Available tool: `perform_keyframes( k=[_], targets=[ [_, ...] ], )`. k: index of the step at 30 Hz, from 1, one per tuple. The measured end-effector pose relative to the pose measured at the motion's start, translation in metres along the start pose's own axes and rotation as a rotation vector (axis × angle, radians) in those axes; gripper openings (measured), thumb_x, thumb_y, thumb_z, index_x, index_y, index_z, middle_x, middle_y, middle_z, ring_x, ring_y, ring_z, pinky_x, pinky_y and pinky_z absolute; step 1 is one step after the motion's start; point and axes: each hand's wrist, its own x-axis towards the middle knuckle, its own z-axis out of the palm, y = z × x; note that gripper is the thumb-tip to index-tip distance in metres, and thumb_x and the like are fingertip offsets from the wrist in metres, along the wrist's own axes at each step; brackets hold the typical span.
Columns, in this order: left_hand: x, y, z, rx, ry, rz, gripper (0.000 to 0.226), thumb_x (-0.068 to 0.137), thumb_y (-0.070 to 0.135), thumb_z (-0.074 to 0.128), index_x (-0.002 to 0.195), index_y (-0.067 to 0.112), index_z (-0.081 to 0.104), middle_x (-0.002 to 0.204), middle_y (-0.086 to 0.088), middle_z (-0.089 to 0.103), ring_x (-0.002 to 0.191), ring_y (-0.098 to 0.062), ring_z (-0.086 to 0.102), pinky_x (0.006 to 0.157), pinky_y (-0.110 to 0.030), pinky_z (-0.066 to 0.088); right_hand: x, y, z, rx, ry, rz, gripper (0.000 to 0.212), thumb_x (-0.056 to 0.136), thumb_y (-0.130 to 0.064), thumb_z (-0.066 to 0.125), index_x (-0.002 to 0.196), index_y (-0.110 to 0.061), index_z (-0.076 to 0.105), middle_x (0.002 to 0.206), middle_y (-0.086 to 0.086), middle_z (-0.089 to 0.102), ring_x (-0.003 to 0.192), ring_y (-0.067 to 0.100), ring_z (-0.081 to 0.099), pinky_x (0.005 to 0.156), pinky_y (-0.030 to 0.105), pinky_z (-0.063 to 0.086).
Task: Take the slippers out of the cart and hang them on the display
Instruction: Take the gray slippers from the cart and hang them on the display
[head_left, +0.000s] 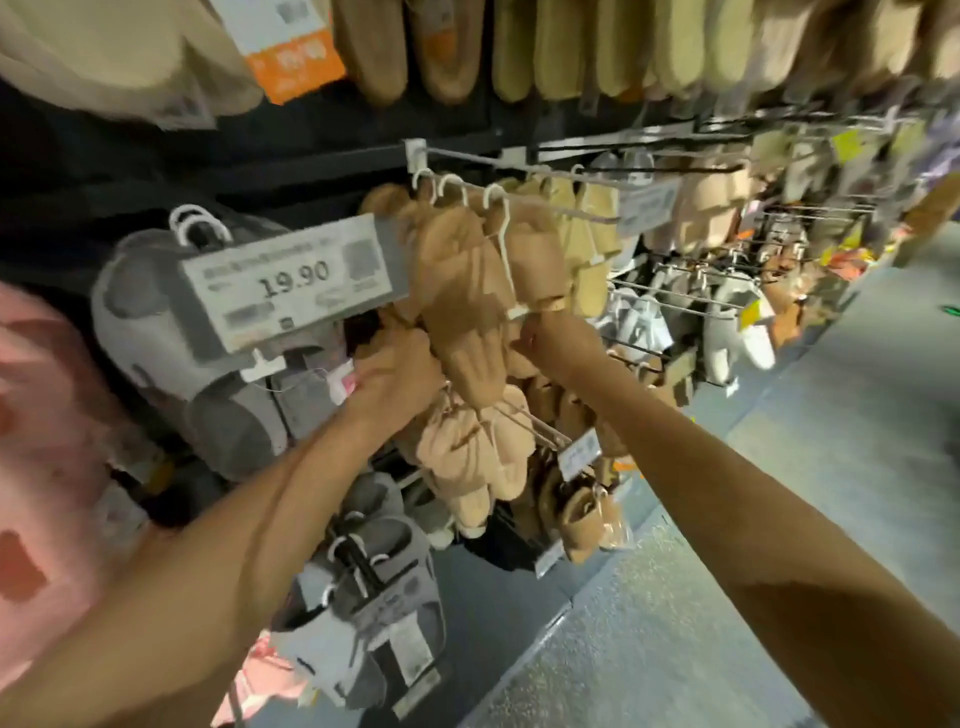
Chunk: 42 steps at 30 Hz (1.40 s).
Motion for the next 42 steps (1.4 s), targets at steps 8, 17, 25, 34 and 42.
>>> perform_keyframes(
  k=[8,17,25,34,42],
  targets=[
    [-0.037,0.225,0.044,-0.071,-0.136,0.350,0.030,0.091,0.024,0.044,0.110,0.011,0.063,0.117,-0.011,0.062,0.105,-0.031,0.059,0.078,-0.033,0.046,-0.116,0.216,-0.039,-0.062,0.059,0.342,0.031,0.088,-0.031,0.057,0.105,-0.007,0.065,0.110,0.019,0.064,0.104,0.036,0.059,0.078,0.035,0.047],
    [-0.107,0.451,0.122,-0.108,-0.328,0.742,0.029,0.088,0.022,0.050,0.110,0.007,0.061,0.121,-0.016,0.058,0.115,-0.035,0.053,0.093,-0.039,0.045,-0.272,0.398,-0.081,-0.073,0.181,0.724,0.030,0.088,-0.035,0.059,0.099,-0.007,0.064,0.107,0.017,0.065,0.099,0.035,0.059,0.073,0.033,0.043],
    [-0.157,0.629,0.155,-0.076,-0.404,1.131,0.022,0.085,0.018,0.050,0.094,0.004,0.064,0.105,-0.021,0.064,0.096,-0.037,0.060,0.075,-0.033,0.045,-0.368,0.509,-0.094,-0.040,0.258,1.099,0.027,0.088,-0.033,0.059,0.093,-0.007,0.064,0.099,0.017,0.067,0.094,0.035,0.061,0.070,0.032,0.042],
    [-0.196,0.805,0.193,-0.077,-0.490,1.572,0.022,0.087,0.021,0.048,0.094,0.008,0.066,0.086,-0.007,0.058,0.083,-0.029,0.058,0.068,-0.031,0.043,-0.437,0.606,-0.096,0.004,0.487,1.490,0.024,0.090,-0.028,0.056,0.090,-0.006,0.064,0.093,0.012,0.067,0.087,0.029,0.061,0.066,0.033,0.041],
    [-0.272,0.860,0.249,0.004,-0.798,1.849,0.022,0.086,0.023,0.050,0.070,0.008,0.054,0.082,-0.016,0.058,0.085,-0.032,0.061,0.065,-0.034,0.045,-0.509,0.629,-0.057,0.085,0.494,1.895,0.025,0.089,-0.032,0.058,0.095,-0.010,0.066,0.100,0.015,0.066,0.094,0.032,0.060,0.076,0.040,0.050]
  ],
)
